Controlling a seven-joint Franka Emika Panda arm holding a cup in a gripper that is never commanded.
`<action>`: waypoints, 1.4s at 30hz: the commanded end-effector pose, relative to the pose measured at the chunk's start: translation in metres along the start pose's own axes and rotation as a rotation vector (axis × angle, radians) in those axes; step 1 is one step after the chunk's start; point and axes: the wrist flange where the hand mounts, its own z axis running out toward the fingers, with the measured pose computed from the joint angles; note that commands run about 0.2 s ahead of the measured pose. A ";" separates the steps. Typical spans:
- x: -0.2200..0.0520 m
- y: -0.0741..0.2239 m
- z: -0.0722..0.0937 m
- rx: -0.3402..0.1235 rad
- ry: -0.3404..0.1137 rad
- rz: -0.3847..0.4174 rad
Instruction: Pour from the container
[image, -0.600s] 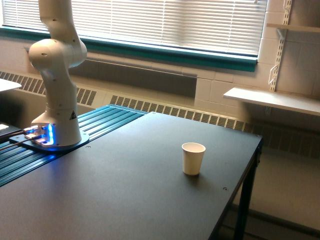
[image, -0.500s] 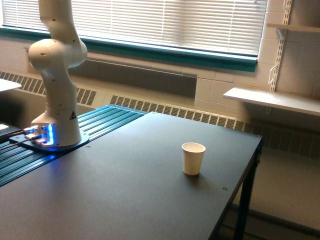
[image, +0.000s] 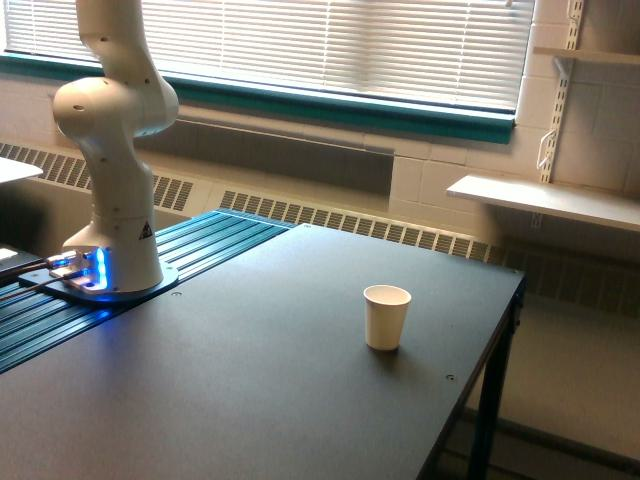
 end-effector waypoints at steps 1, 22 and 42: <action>-0.018 0.078 0.005 -0.170 -0.129 -0.043; -0.156 0.174 0.005 -0.531 -0.463 0.118; -0.273 0.190 0.026 -0.589 -0.758 0.143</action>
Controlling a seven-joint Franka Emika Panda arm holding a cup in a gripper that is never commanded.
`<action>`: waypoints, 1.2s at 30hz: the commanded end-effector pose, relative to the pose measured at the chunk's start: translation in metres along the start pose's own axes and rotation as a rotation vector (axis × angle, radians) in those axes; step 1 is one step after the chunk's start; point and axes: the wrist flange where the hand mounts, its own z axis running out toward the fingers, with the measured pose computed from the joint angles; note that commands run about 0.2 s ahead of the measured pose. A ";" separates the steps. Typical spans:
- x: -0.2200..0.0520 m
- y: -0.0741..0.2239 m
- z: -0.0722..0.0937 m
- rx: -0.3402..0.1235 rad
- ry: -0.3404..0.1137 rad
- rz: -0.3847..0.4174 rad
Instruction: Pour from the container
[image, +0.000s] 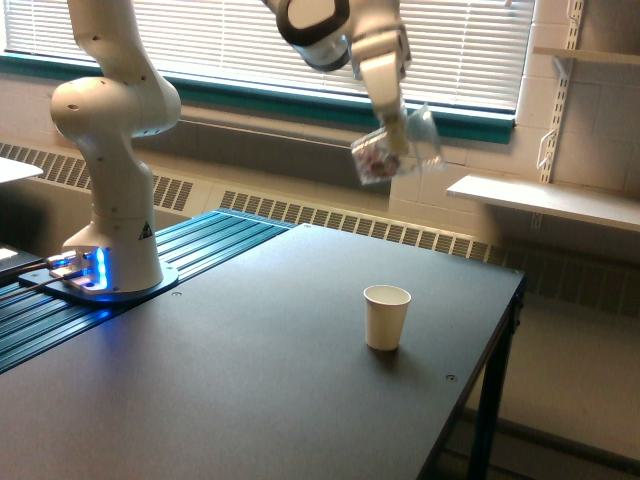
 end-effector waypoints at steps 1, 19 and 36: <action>-0.028 0.008 0.037 -0.031 -0.124 0.015; -0.068 0.031 0.096 -0.102 -0.311 0.078; -0.087 0.022 0.117 -0.178 -0.440 0.064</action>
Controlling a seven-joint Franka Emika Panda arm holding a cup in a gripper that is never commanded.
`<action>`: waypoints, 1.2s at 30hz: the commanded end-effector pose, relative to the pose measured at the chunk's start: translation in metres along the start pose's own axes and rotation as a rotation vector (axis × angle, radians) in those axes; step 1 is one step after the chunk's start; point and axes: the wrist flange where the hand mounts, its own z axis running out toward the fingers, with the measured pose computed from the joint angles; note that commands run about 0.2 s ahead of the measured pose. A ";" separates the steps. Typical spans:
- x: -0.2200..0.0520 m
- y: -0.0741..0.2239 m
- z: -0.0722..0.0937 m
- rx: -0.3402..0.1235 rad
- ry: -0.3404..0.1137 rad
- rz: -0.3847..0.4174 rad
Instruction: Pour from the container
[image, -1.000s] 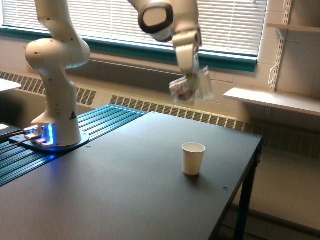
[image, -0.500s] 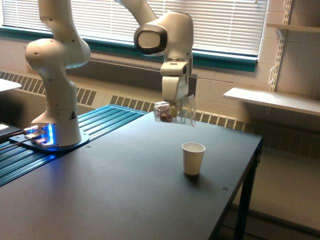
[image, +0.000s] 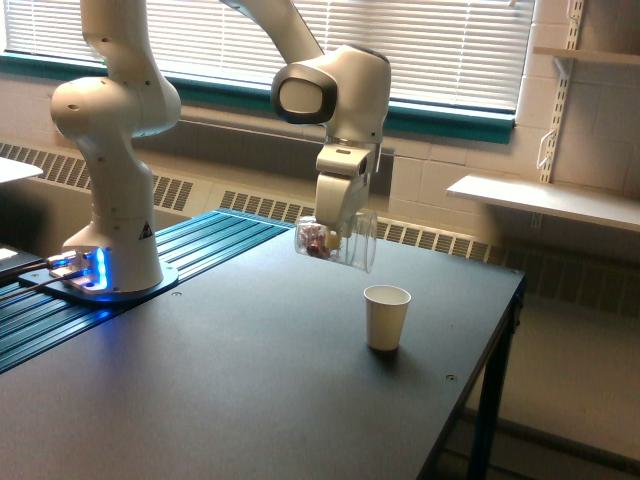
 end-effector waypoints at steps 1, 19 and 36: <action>-0.006 -0.011 0.003 -0.030 -0.039 -0.019; 0.003 -0.025 0.002 0.005 -0.133 0.002; 0.013 -0.013 0.004 -0.005 -0.252 0.068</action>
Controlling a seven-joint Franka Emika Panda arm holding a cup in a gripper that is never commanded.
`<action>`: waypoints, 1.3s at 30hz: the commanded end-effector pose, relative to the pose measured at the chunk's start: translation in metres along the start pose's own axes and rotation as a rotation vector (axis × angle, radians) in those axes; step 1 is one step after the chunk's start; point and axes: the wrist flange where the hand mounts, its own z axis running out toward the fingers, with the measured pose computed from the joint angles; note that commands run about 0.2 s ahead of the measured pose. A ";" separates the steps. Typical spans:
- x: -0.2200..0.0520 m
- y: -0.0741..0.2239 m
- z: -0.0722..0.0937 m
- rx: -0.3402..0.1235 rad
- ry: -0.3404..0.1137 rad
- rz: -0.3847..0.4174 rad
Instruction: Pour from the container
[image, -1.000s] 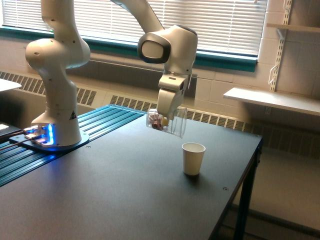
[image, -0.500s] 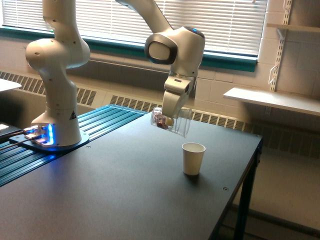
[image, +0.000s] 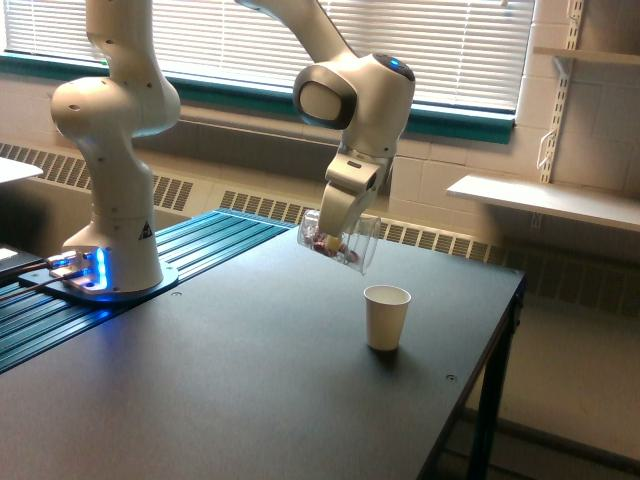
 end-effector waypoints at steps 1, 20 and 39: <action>0.011 0.004 -0.005 0.012 -0.036 0.012; 0.023 0.012 0.003 0.005 -0.112 0.067; 0.037 0.006 -0.009 0.001 -0.086 0.089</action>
